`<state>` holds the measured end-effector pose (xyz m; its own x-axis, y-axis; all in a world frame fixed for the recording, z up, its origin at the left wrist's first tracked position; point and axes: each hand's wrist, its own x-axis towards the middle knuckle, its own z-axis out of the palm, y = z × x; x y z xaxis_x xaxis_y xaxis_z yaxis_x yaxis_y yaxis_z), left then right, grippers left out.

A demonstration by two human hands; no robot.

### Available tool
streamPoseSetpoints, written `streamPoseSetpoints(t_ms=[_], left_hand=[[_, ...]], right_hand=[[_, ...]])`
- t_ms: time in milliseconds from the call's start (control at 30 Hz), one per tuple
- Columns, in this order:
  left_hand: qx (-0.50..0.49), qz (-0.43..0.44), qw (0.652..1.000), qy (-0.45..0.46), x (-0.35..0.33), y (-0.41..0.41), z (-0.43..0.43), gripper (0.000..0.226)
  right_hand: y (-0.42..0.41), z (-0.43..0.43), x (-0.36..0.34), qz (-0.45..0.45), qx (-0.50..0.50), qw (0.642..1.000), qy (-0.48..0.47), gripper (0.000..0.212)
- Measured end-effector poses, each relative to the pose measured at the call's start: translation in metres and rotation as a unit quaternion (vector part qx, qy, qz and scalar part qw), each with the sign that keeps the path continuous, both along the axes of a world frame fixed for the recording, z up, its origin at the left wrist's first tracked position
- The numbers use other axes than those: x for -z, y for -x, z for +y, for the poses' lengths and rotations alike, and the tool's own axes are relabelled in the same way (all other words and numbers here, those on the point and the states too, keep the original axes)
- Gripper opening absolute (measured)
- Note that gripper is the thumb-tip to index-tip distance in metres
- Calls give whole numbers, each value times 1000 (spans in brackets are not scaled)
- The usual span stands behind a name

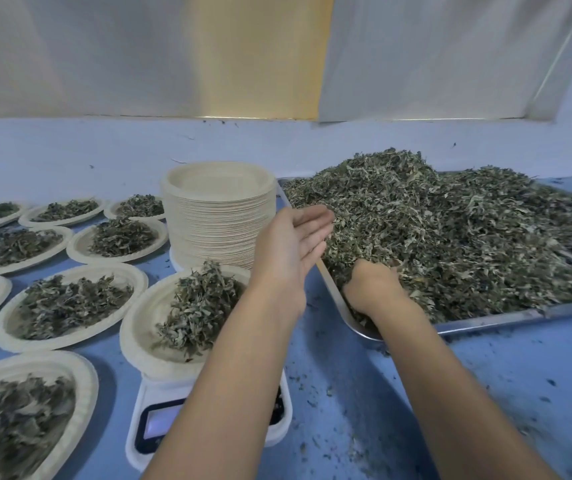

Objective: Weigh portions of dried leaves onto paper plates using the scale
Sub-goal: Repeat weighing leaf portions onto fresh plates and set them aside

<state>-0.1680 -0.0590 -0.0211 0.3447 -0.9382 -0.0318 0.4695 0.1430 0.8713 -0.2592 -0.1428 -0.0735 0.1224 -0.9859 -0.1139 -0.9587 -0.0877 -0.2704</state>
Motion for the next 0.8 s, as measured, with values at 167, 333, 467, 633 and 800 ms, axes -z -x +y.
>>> streamPoseSetpoints(t_ms=[167, 333, 467, 633, 800], left_hand=[[-3, 8, 1000, -1, 3, -2, 0, 32], [-16, 5, 1000, -4, 4, -9, 2, 34], [-14, 16, 1000, -4, 3, -9, 3, 34], [-5, 13, 1000, -12, 4, -4, 2, 32], [-9, 9, 1000, -27, 7, -2, 3, 32]], right_hand=[[2, 1, -2, -144, -56, 982, 105, 42], [9, -3, -6, -150, 5, 967, 207, 32], [15, -7, -11, -27, 25, 997, 72, 37], [10, -5, -5, -52, -2, 997, 64, 20], [16, -7, -5, -102, -7, 988, 119, 12]])
